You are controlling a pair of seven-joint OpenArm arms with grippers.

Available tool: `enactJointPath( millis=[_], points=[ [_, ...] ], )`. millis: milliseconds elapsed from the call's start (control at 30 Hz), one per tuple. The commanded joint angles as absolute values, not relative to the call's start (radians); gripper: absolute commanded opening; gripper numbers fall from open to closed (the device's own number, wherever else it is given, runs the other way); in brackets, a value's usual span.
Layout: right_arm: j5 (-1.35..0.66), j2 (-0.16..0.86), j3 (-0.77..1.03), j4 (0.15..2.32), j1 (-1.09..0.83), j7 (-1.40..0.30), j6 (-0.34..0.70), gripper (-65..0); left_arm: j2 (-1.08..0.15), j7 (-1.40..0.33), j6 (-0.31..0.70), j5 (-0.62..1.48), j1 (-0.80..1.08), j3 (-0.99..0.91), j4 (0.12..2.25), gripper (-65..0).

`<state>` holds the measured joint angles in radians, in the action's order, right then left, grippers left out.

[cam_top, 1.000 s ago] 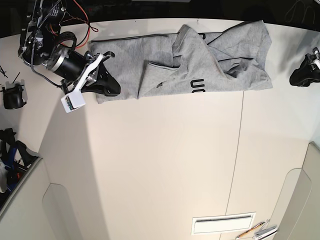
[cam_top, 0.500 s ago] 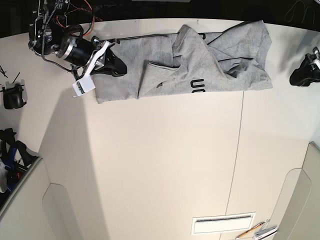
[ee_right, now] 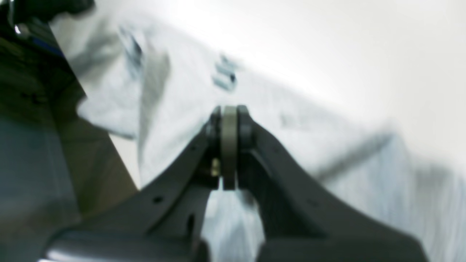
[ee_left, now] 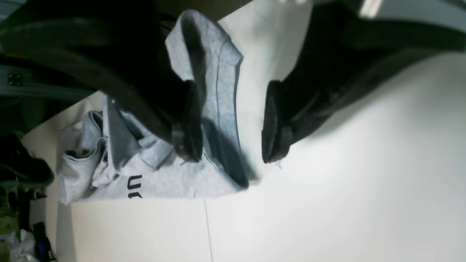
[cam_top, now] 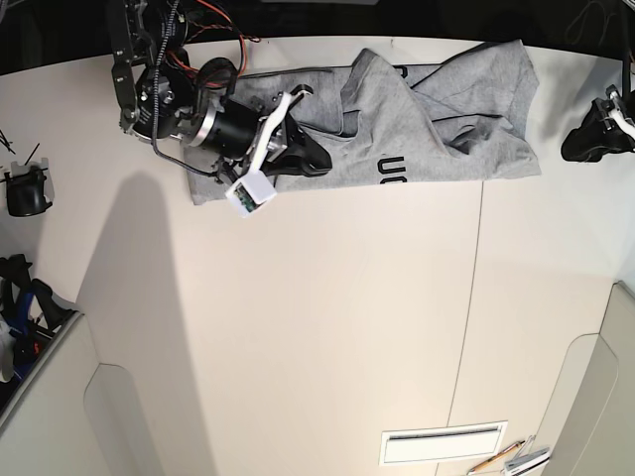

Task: Fold the T-shirt properly
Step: 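Grasp the hem end with the right gripper and fold it inward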

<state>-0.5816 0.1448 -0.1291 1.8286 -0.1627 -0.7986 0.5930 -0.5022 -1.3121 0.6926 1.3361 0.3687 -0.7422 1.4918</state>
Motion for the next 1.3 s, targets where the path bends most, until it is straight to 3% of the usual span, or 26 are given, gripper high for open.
enactJointPath(
  millis=[0,67,200,400,700,867,1267],
  points=[
    [-0.583,0.138,-0.136,1.836,-0.145,-0.778,0.598,-65.0,-0.523,-1.301,0.698,1.361,0.373,-0.752,1.504,-34.4],
    [-0.575,0.118,-0.142,1.811,-0.117,-0.769,0.598,-65.0,-0.524,-1.300,0.698,1.361,0.384,-0.752,1.504,-33.2],
    [-0.575,0.089,-0.142,1.738,-0.054,-0.755,0.598,-65.0,-0.524,-1.294,0.698,1.361,0.406,-0.752,1.504,-24.0],
    [-0.611,0.083,-0.117,1.744,0.012,-0.771,0.595,-65.0,-0.524,-1.287,0.698,1.361,0.451,-0.752,1.504,-24.0],
    [-0.780,0.135,0.123,1.818,-0.050,-0.979,0.591,-65.0,-0.524,-1.282,0.698,1.361,0.480,-0.752,1.504,-24.0],
    [-0.825,0.192,0.159,1.816,-0.158,-0.973,0.603,-65.0,-0.524,-1.256,0.698,1.361,0.479,-0.752,1.504,-24.0],
    [-0.766,0.193,0.080,1.758,-0.228,-0.876,0.603,-65.0,-0.523,-1.256,0.698,1.361,0.480,-0.752,1.504,-24.0]
  ],
)
